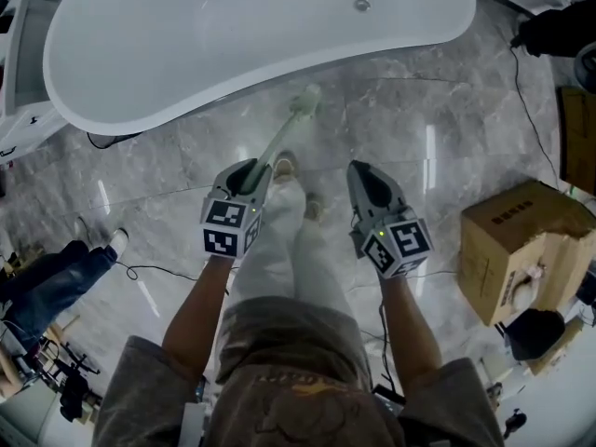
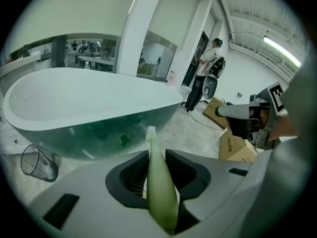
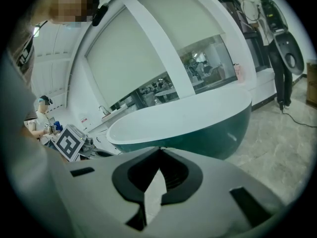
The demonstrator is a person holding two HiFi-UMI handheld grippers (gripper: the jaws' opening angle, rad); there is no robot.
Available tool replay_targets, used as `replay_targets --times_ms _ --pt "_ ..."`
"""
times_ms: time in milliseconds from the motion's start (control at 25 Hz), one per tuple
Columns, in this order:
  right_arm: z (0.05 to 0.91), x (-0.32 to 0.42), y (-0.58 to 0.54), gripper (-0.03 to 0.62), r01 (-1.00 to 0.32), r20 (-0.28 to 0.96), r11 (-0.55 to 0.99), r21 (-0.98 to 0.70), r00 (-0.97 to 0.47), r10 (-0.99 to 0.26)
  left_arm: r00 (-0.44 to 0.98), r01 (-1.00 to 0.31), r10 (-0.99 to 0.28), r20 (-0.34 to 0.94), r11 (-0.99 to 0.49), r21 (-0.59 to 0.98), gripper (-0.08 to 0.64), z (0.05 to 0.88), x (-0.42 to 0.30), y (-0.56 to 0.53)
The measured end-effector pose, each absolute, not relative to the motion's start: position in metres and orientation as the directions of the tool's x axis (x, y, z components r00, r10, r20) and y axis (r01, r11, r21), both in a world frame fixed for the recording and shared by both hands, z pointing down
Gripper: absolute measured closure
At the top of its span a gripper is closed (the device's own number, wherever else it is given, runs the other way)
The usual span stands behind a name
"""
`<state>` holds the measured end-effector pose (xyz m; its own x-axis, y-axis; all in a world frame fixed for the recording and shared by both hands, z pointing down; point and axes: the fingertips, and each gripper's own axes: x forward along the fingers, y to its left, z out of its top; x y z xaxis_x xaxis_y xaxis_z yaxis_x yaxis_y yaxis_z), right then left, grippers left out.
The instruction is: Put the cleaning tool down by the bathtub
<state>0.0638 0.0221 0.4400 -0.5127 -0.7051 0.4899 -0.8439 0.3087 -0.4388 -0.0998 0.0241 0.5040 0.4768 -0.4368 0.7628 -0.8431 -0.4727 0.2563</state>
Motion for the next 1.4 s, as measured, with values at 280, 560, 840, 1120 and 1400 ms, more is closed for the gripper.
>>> replay_targets --times_ms 280,560,840,1120,1400 --pt "0.488 0.056 0.012 0.594 -0.837 0.502 0.297 -0.459 -0.521 -0.691 0.469 -0.849 -0.424 0.775 -0.459 0.262 0.449 0.550 -0.098 0.016" --pt "0.517 0.052 0.016 0.594 -0.831 0.522 0.303 -0.466 -0.535 -0.664 0.455 -0.857 -0.391 0.800 -0.434 0.276 0.449 0.598 -0.095 0.014" --pt "0.530 0.053 0.019 0.594 -0.830 0.539 0.292 -0.476 -0.537 -0.649 0.432 -0.870 -0.358 0.828 -0.408 0.277 0.449 0.636 -0.092 0.011" --pt "0.538 0.048 0.020 0.594 -0.826 0.550 0.288 -0.484 -0.543 -0.635 0.389 -0.896 -0.310 0.867 -0.345 0.279 0.449 0.684 -0.092 0.007" --pt "0.545 0.051 0.018 0.594 -0.827 0.562 0.277 -0.489 -0.542 -0.625 0.349 -0.919 -0.266 0.899 -0.285 0.273 0.449 0.722 -0.083 -0.005"
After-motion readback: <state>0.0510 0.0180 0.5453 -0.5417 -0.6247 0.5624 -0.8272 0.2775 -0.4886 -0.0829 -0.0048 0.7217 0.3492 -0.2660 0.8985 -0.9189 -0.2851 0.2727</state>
